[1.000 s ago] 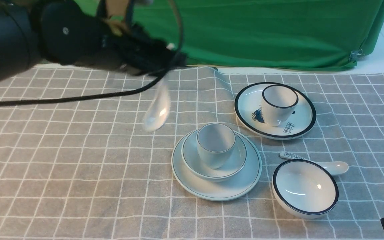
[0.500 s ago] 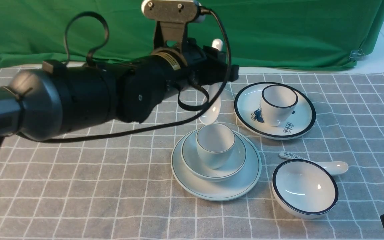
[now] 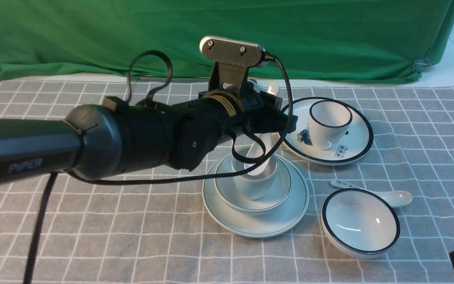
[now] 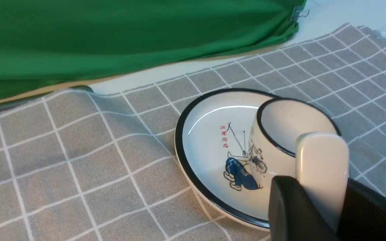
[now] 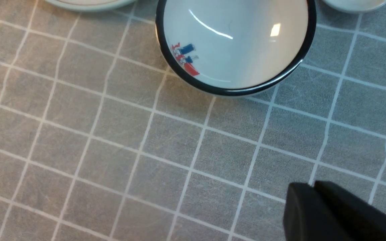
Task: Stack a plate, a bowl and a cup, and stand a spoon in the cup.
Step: Use the left arm to put the blue soup spoon into the blue teacup in the middle
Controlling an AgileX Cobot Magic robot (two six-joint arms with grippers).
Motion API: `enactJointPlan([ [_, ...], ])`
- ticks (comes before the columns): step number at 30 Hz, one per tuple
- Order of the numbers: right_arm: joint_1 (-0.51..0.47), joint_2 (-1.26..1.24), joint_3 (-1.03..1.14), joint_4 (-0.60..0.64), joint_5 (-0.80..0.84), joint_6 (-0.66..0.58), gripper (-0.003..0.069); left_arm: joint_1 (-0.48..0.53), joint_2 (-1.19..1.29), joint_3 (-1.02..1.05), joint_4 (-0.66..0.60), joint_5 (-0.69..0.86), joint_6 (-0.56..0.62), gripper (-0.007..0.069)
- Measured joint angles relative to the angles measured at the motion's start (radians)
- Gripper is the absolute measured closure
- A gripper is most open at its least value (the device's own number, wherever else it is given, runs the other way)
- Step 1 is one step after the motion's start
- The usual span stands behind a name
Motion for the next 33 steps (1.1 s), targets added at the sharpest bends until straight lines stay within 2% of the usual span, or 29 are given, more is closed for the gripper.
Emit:
enactJointPlan([
  [10, 0.0, 0.0, 0.0, 0.0, 0.0, 0.0, 0.0589, 0.0, 0.013, 0.001, 0.0, 0.05, 0.003, 0.0491],
  [18, 0.0, 0.0, 0.0, 0.0, 0.0, -0.001, 0.0589, 0.0, 0.013, 0.001, 0.0, 0.083, 0.003, 0.0388],
  [20, 0.0, 0.0, 0.0, 0.0, 0.0, -0.001, 0.0589, 0.0, 0.011, 0.001, 0.0, 0.119, 0.003, 0.0351],
  [23, 0.0, 0.0, 0.0, 0.0, 0.0, -0.005, 0.0589, 0.0, -0.025, 0.001, 0.005, 0.238, 0.003, 0.0339],
  [27, 0.0, 0.0, -0.003, 0.001, 0.001, -0.027, 0.0589, 0.0, -0.149, 0.001, 0.074, 0.401, 0.003, 0.0372],
  [32, 0.0, -0.11, -0.049, 0.0, -0.022, -0.046, 0.0612, 0.0, -0.453, 0.013, 0.204, 0.66, -0.063, 0.0566],
  [33, 0.0, -0.13, -0.049, 0.001, -0.036, -0.045, 0.0617, 0.0, -0.477, 0.02, 0.207, 0.665, -0.066, 0.0572],
])
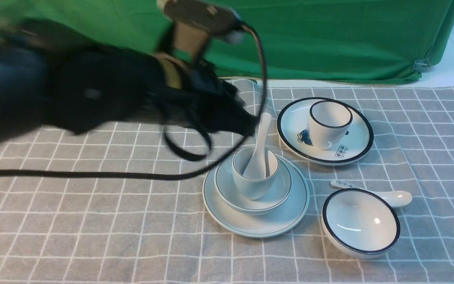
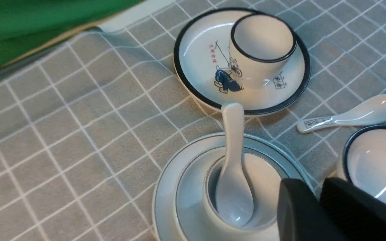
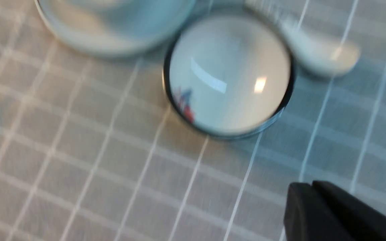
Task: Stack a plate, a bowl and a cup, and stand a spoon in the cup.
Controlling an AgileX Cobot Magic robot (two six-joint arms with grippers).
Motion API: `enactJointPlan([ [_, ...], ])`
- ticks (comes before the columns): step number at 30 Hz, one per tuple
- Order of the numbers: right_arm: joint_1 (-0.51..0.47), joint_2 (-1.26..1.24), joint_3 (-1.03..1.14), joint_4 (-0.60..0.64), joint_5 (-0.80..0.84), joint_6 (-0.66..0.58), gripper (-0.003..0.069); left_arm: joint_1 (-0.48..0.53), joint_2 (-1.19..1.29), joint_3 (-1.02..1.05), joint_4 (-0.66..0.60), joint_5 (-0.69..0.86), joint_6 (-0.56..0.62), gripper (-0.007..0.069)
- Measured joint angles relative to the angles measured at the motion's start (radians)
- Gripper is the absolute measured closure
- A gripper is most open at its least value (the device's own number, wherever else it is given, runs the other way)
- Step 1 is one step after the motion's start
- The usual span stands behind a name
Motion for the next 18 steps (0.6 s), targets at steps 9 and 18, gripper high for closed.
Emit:
enactJointPlan([
  [9, 0.0, -0.634, 0.159, -0.003, -0.352, 0.082, 0.0639, 0.0, -0.552, 0.478, 0.197, -0.18, -0.327, 0.0623],
  [18, 0.001, -0.712, 0.264, -0.001, -0.504, 0.087, 0.0639, 0.0, -0.832, 0.797, 0.244, -0.33, -0.412, 0.0624],
])
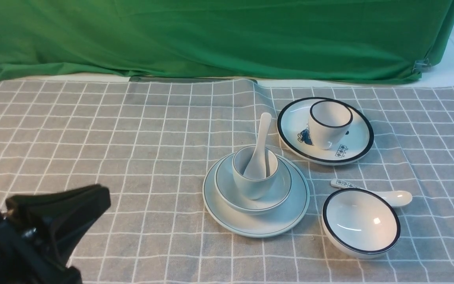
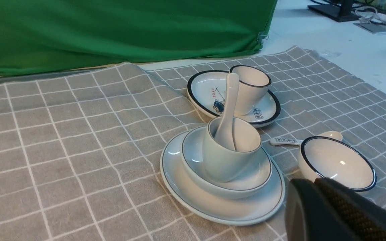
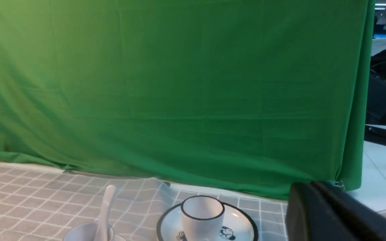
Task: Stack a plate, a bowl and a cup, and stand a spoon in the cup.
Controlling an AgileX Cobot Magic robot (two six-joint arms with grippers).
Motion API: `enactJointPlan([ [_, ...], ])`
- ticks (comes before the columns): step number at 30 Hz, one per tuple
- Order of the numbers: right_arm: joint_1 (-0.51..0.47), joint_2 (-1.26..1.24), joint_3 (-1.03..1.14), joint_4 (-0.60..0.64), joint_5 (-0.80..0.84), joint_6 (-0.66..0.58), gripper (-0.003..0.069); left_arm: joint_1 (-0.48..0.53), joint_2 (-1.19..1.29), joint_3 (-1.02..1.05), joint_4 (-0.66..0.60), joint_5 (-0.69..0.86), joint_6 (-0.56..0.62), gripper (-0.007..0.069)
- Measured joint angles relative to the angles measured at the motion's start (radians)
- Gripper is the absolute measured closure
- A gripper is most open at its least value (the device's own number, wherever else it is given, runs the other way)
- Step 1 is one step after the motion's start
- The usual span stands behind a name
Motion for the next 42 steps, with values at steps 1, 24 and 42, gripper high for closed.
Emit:
enactJointPlan([
  [1, 0.0, 0.002, 0.001, 0.001, -0.005, 0.0, 0.0639, 0.0, -0.014, 0.006, 0.0, -0.001, -0.002, 0.0622],
  [24, 0.0, 0.006, 0.003, 0.001, -0.006, 0.0, 0.0592, 0.003, -0.053, 0.019, -0.023, -0.066, 0.102, 0.0613],
  [42, 0.0, 0.006, 0.003, 0.001, -0.006, 0.0, 0.0554, 0.638, -0.524, 0.389, -0.403, 0.073, 0.483, 0.0612],
])
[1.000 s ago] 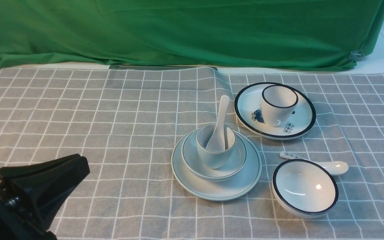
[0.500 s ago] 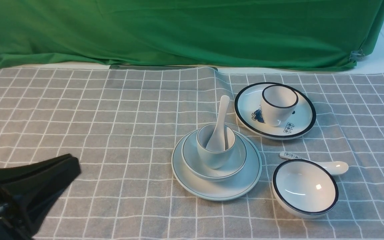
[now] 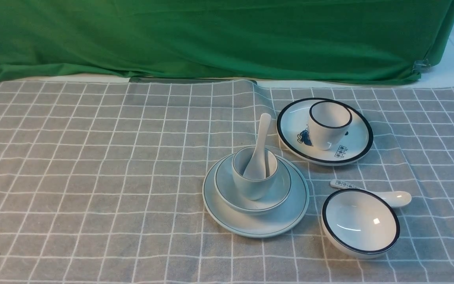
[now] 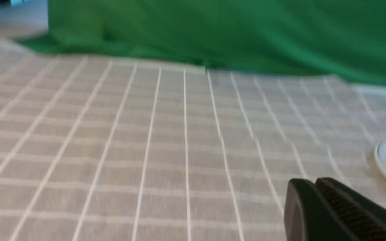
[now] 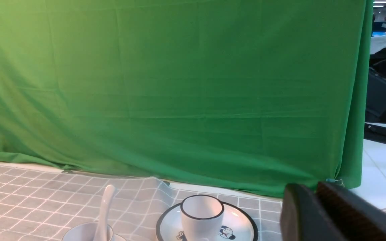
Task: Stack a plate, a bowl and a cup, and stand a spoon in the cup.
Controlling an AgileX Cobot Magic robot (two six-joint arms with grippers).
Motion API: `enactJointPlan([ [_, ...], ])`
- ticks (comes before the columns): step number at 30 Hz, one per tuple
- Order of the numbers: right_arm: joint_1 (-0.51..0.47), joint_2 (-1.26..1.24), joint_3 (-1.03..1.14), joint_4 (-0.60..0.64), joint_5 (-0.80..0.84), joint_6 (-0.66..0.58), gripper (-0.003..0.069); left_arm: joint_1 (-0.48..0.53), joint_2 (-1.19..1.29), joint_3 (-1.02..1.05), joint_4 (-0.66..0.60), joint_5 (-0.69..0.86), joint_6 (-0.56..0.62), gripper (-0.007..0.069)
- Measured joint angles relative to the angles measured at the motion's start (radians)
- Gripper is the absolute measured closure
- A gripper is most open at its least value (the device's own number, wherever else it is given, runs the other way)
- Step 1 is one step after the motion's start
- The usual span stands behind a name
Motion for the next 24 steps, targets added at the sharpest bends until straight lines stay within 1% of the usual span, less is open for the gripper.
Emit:
enactJointPlan([
  [2, 0.0, 0.0, 0.0, 0.0, 0.001, 0.0, 0.0554, -0.01, 0.0, 0.0, 0.006, 0.022, 0.011, 0.0612],
  [3, 0.0, 0.0, 0.0, 0.0, 0.001, 0.0, 0.0552, -0.02, 0.0, 0.0, 0.005, 0.025, 0.045, 0.061],
  [8, 0.0, 0.0, 0.0, 0.0, 0.001, 0.0, 0.054, -0.021, 0.0, 0.0, -0.018, 0.026, 0.116, 0.0608],
  [24, 0.0, 0.0, 0.0, 0.0, 0.001, 0.0, 0.0501, -0.021, 0.0, 0.0, -0.021, 0.026, 0.136, 0.0607],
])
